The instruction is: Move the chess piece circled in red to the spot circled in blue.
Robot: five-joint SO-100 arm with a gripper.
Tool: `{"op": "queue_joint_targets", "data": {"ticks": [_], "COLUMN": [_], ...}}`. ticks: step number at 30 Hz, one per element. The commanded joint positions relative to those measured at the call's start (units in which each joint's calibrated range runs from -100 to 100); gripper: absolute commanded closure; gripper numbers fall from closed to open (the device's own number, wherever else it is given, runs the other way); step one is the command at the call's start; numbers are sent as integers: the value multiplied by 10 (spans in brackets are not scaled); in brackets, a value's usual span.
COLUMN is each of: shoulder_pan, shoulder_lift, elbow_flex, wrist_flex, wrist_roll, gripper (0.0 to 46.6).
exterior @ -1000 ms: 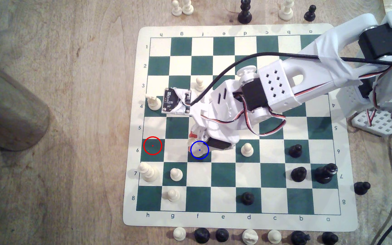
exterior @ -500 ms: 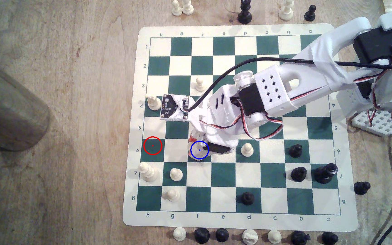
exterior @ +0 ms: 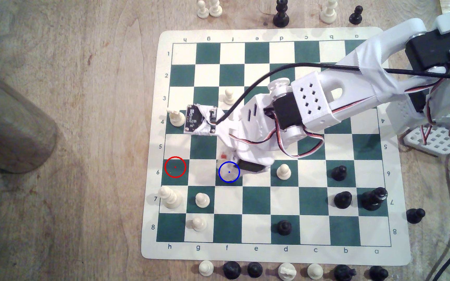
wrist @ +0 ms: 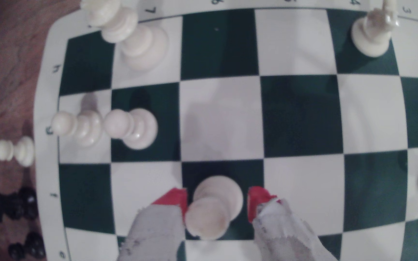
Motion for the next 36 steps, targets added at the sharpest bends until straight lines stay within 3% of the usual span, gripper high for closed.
{"op": "queue_joint_targets", "data": {"ticks": [1, 14, 22, 26, 30, 32, 33, 36], "shoulder_pan": [4, -2, 31, 40, 61, 80, 85, 103], "shoulder_lift": [-43, -255, -474, -596, -715, -764, -775, -819], "elbow_flex": [-30, -11, 109, 180, 261, 314, 331, 426], "wrist_flex": [14, 175, 267, 303, 308, 272, 253, 90], "wrist_roll": [4, 5, 39, 62, 87, 99, 103, 103], "gripper": [272, 266, 285, 323, 407, 426, 464, 464]}}
